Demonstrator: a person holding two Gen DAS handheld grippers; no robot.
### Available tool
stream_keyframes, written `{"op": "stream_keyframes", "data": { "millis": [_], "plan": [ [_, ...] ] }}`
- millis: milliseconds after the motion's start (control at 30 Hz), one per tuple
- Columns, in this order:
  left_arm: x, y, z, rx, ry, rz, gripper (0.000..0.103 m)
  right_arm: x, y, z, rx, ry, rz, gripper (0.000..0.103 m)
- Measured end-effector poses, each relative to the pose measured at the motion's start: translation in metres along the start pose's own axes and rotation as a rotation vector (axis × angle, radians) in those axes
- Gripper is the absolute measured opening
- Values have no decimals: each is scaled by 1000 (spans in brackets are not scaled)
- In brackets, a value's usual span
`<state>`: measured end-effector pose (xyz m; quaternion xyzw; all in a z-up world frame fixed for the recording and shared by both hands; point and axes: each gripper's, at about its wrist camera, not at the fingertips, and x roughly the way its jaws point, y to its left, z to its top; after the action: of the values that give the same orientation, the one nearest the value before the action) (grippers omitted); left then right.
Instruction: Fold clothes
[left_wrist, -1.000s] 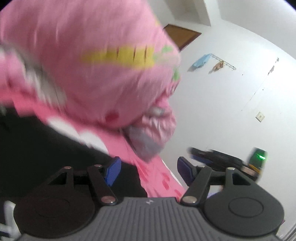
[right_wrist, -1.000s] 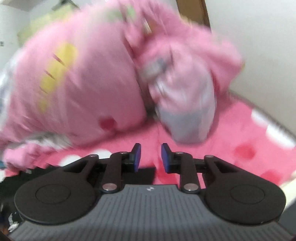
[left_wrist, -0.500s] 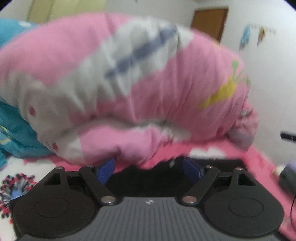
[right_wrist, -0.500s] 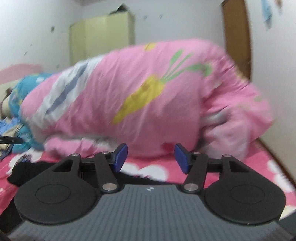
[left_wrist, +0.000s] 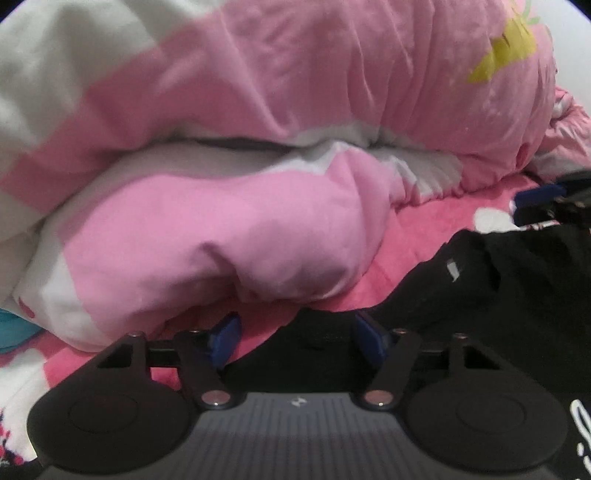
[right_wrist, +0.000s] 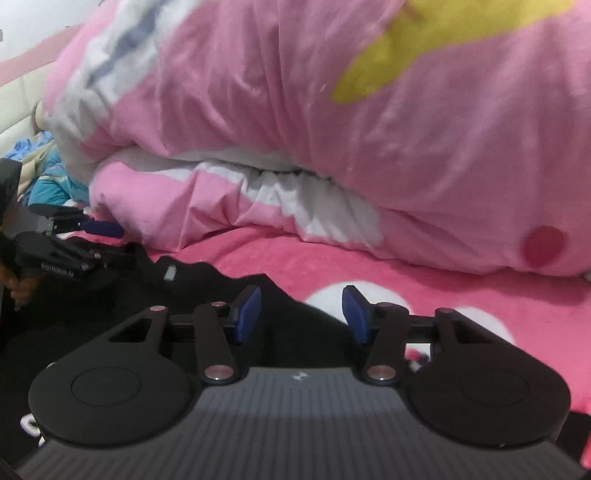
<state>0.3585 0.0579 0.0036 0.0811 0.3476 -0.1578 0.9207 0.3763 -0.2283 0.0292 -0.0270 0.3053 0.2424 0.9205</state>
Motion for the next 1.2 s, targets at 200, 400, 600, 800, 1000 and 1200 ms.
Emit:
{"op": "stream_keyframes", "data": {
  "millis": [200, 400, 600, 800, 1000, 1200],
  "plan": [
    [0, 3, -4, -14, -20, -8, 55, 38, -2, 16, 24, 33, 49, 45],
    [-4, 4, -7, -32, -56, 12, 17, 72, 9, 14, -44, 153, 59, 16],
    [-9, 8, -14, -75, -111, 55, 8, 52, 22, 14, -142, 58, -14, 4],
    [-2, 0, -16, -61, -134, 115, 9, 45, 19, 10, -149, -9, -116, 4],
    [-6, 12, -12, -123, -143, 65, 54, 72, 20, 1, -103, 15, -167, 6],
    [-48, 59, -14, -376, -220, -11, 71, 31, -27, 22, 211, -70, -6, 51]
  ]
}}
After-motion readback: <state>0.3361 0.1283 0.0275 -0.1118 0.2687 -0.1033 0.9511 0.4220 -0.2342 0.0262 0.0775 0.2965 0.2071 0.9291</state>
